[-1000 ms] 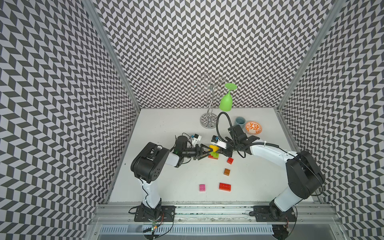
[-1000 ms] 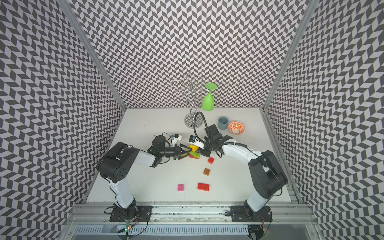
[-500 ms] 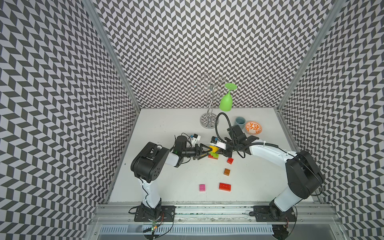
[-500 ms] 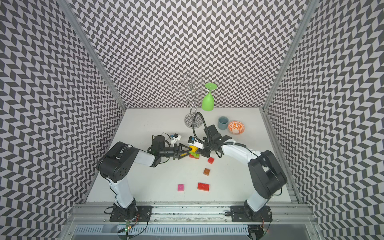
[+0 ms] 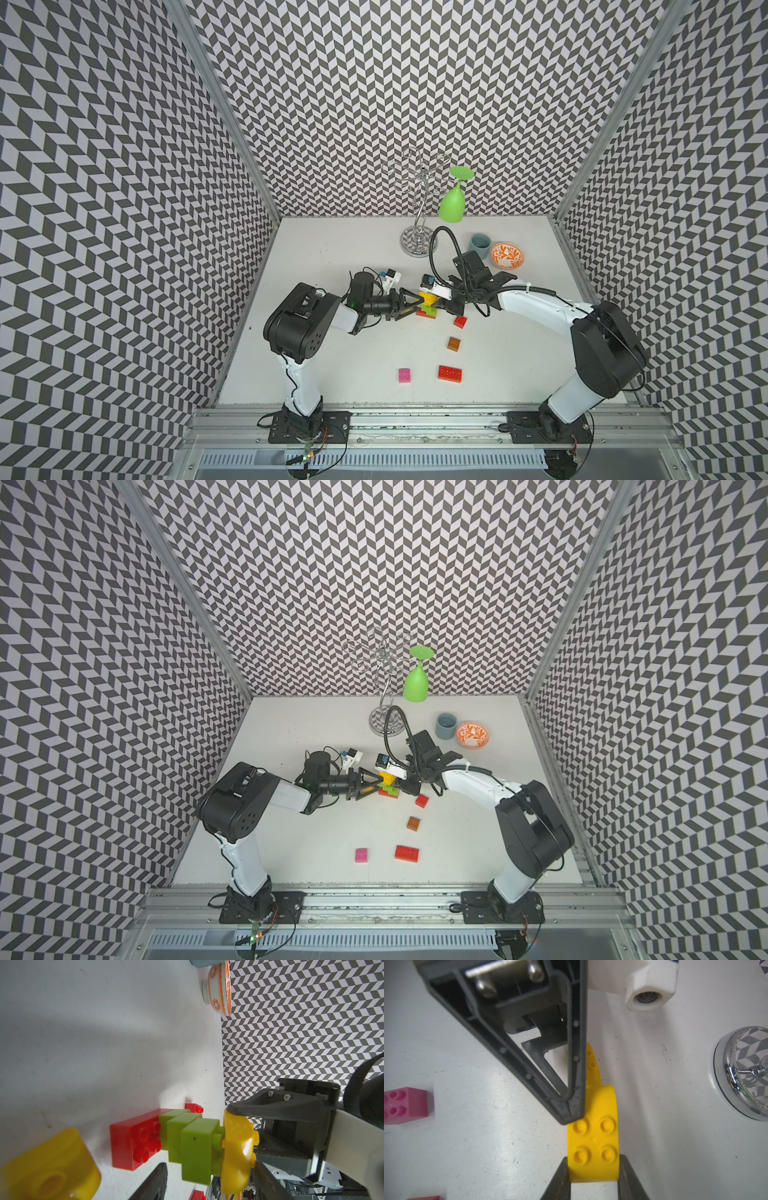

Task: Assemble the letter s with lego
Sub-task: Assemble the lego brick with the lego brick.

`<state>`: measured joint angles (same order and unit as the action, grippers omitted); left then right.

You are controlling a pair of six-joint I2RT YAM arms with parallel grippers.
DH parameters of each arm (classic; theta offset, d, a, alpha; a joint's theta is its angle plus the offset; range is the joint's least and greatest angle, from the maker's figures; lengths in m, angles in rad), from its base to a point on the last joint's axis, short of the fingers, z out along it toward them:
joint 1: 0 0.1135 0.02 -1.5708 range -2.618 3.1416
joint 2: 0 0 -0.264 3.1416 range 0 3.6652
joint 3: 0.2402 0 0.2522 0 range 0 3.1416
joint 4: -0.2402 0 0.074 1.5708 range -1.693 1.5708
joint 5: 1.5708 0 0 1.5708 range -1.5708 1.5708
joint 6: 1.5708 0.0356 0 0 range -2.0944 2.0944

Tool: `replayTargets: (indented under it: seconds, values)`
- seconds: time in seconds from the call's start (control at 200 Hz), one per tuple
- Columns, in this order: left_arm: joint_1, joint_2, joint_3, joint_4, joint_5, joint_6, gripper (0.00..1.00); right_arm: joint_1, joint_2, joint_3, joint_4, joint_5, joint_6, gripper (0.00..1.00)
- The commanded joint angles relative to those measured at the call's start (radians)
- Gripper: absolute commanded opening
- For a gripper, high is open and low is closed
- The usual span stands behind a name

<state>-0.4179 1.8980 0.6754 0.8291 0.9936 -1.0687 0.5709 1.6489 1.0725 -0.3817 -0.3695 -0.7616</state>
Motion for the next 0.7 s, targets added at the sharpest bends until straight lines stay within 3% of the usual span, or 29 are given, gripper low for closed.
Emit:
replayTargets:
  seconds: [0.0,0.696]
  values:
    - [0.004,0.017,0.024,0.002,0.005,0.006,0.66,0.009,0.004,0.026,-0.015,0.027,-0.015,0.17]
    - [0.003,0.038,0.034,0.012,-0.001,-0.007,0.6,0.019,0.012,0.046,-0.023,0.035,-0.006,0.17]
